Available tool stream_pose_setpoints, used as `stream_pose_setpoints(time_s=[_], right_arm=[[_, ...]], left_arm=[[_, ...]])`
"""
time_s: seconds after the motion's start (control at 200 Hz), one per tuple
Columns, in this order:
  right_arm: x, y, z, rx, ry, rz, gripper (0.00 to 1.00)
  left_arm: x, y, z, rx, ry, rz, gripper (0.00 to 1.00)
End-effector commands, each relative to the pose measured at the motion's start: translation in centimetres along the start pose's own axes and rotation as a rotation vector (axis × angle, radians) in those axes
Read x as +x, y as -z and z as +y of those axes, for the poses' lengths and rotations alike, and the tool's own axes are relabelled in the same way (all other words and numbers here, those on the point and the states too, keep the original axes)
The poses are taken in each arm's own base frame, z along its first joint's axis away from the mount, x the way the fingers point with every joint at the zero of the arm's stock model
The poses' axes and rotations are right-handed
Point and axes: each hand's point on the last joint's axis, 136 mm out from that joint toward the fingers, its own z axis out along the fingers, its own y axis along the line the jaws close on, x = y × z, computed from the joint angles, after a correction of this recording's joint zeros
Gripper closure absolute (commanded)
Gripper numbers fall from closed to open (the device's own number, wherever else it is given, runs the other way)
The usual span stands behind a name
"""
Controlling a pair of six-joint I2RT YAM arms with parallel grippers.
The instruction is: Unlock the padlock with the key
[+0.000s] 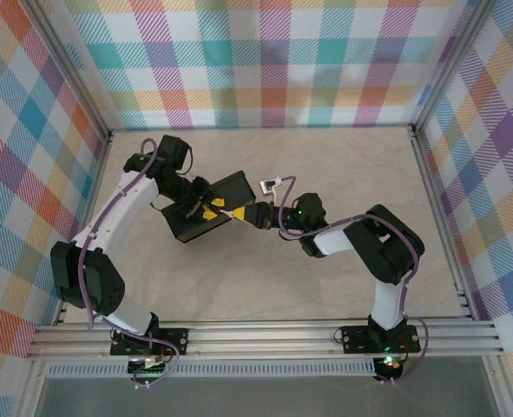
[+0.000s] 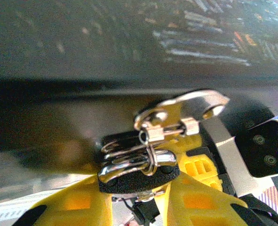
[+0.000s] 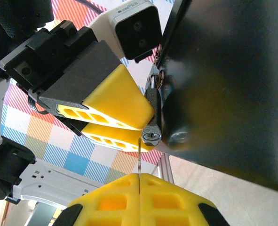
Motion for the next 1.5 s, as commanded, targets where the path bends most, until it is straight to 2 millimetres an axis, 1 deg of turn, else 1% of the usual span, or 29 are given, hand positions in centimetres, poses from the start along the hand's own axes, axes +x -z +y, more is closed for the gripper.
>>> stream_pose_setpoints(time_s=[0.0, 0.17, 0.335, 0.455, 0.77, 0.815, 0.84, 0.92, 0.98, 1.075, 1.165, 1.22, 1.335, 1.445, 1.495], right_arm=[[-0.8, 0.1, 0.1, -0.015, 0.023, -0.029, 1.00], [-0.6, 0.5, -0.4, 0.002, 0.016, -0.037, 1.00], [-0.7, 0.5, -0.1, -0.002, 0.022, -0.038, 1.00], [-0.5, 0.6, -0.4, 0.005, 0.017, -0.040, 1.00], [-0.4, 0.6, -0.2, -0.001, 0.016, -0.032, 1.00], [-0.4, 0.6, -0.1, -0.002, 0.016, -0.033, 1.00], [-0.3, 0.6, 0.1, -0.004, 0.016, -0.031, 1.00], [-0.4, 0.8, 0.4, -0.006, 0.017, -0.036, 1.00], [-0.6, 1.0, 0.6, -0.009, 0.014, -0.036, 1.00], [-0.8, 1.5, 0.9, -0.011, 0.008, -0.037, 1.00], [-1.1, 1.6, 1.3, -0.012, 0.008, -0.037, 1.00], [-1.1, 1.6, 1.6, -0.010, 0.010, -0.031, 1.00], [-1.3, 1.8, 2.2, -0.009, 0.009, -0.031, 1.00], [-1.6, 2.1, 2.7, -0.004, -0.013, -0.024, 1.00], [-1.8, 2.1, 3.0, -0.009, -0.020, -0.018, 1.00]], left_arm=[[0.9, 1.9, -1.6, 0.091, -0.042, 0.000, 1.00], [0.8, 1.9, -1.5, 0.089, -0.031, -0.007, 1.00], [0.8, 1.5, -1.2, 0.088, -0.015, -0.004, 1.00], [0.6, 1.4, -1.3, 0.100, -0.007, -0.009, 1.00], [0.2, 1.4, -1.5, 0.100, -0.002, -0.029, 1.00], [0.0, 1.3, -1.4, 0.096, -0.001, -0.032, 0.91], [-0.1, 1.3, -1.4, 0.094, -0.002, -0.032, 0.88], [-0.3, 1.8, -1.5, 0.089, -0.021, -0.047, 0.85], [-0.3, 2.4, -2.0, 0.095, -0.051, -0.059, 0.81], [0.2, 3.5, -3.3, 0.133, -0.120, -0.059, 0.76], [0.8, 4.7, -4.5, 0.160, -0.224, -0.059, 0.70], [1.1, 5.1, -4.8, 0.162, -0.308, -0.059, 0.67], [2.6, 5.1, -5.5, 0.232, -0.535, -0.017, 0.62], [3.3, 4.7, -4.6, 0.254, -0.684, -0.011, 0.59], [3.7, 4.6, -4.5, 0.281, -0.732, -0.008, 0.59]])
